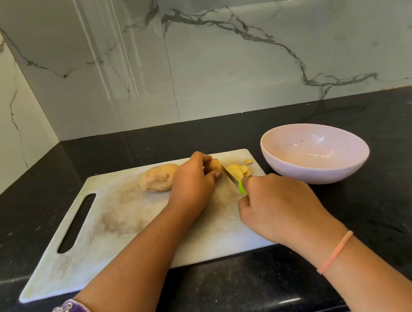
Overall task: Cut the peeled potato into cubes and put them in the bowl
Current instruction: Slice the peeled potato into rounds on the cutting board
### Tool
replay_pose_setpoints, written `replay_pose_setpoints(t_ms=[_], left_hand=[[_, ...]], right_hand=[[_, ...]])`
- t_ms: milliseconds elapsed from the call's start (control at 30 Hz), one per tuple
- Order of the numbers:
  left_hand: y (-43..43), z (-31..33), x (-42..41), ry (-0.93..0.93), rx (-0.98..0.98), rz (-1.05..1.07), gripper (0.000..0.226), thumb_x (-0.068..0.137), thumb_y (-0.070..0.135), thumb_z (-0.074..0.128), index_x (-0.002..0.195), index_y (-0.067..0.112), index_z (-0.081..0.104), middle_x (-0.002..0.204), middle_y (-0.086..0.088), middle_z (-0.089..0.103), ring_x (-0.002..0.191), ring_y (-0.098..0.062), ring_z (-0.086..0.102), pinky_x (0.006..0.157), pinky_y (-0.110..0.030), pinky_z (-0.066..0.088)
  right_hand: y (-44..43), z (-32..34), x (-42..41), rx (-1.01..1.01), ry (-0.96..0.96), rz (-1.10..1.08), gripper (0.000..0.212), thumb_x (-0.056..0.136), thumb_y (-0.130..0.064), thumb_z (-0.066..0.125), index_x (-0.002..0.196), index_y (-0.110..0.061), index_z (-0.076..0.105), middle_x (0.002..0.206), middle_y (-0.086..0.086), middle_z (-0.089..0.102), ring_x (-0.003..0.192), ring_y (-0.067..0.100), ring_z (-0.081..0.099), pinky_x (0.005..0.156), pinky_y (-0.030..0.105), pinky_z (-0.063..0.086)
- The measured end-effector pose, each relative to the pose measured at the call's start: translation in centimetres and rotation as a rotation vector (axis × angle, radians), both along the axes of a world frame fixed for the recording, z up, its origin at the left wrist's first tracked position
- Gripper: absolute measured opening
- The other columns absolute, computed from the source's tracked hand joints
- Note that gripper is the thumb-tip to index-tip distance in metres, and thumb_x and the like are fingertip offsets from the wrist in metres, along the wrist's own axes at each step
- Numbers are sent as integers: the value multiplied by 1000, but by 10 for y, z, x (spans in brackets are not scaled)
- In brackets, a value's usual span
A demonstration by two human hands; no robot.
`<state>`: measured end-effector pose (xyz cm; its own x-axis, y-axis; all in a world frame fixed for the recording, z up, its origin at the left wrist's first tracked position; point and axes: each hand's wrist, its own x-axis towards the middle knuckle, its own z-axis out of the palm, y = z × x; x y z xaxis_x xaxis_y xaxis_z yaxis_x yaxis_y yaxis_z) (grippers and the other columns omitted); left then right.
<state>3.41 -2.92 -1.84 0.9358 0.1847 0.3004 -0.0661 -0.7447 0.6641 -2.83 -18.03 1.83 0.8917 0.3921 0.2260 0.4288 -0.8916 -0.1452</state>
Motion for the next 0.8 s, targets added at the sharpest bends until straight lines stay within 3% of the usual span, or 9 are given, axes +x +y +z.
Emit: replay_pose_setpoints(t_ms=[133, 200, 333, 633, 800], left_hand=[[-1, 1, -1, 9, -18, -4, 36, 91, 20, 63, 125, 15, 53, 121, 0, 61, 109, -13, 57, 80, -20, 40], [-2, 1, -1, 12, -30, -13, 37, 90, 19, 64, 125, 16, 53, 122, 0, 60, 110, -13, 57, 81, -19, 41], [-3, -3, -4, 7, -71, -25, 36, 90, 16, 65, 124, 16, 55, 122, 1, 60, 110, -12, 57, 81, -18, 41], [-3, 1, -4, -25, -100, -49, 34, 87, 15, 68, 119, 14, 56, 116, 1, 62, 97, -5, 54, 80, -16, 42], [-1, 2, -4, -18, -85, -37, 37, 87, 15, 68, 122, 13, 56, 117, 0, 63, 100, -8, 57, 81, -15, 40]], right_hand=[[-10, -2, 3, 145, 89, -95, 36, 97, -32, 36, 125, -19, 54, 99, 3, 62, 88, 22, 58, 71, 33, 48], [-13, -7, 4, 226, 90, -124, 38, 96, -30, 36, 129, -22, 52, 94, 3, 64, 84, 21, 60, 70, 34, 50], [-12, -11, 8, 332, 62, -87, 40, 97, -27, 36, 134, -24, 49, 72, -1, 57, 70, 18, 57, 56, 30, 44], [8, -6, 15, 303, -33, -50, 37, 97, -27, 34, 130, -17, 50, 95, 7, 64, 84, 25, 61, 68, 35, 50], [15, -10, 20, 269, -75, -44, 38, 98, -28, 34, 130, -18, 50, 104, 7, 64, 84, 22, 59, 64, 30, 44]])
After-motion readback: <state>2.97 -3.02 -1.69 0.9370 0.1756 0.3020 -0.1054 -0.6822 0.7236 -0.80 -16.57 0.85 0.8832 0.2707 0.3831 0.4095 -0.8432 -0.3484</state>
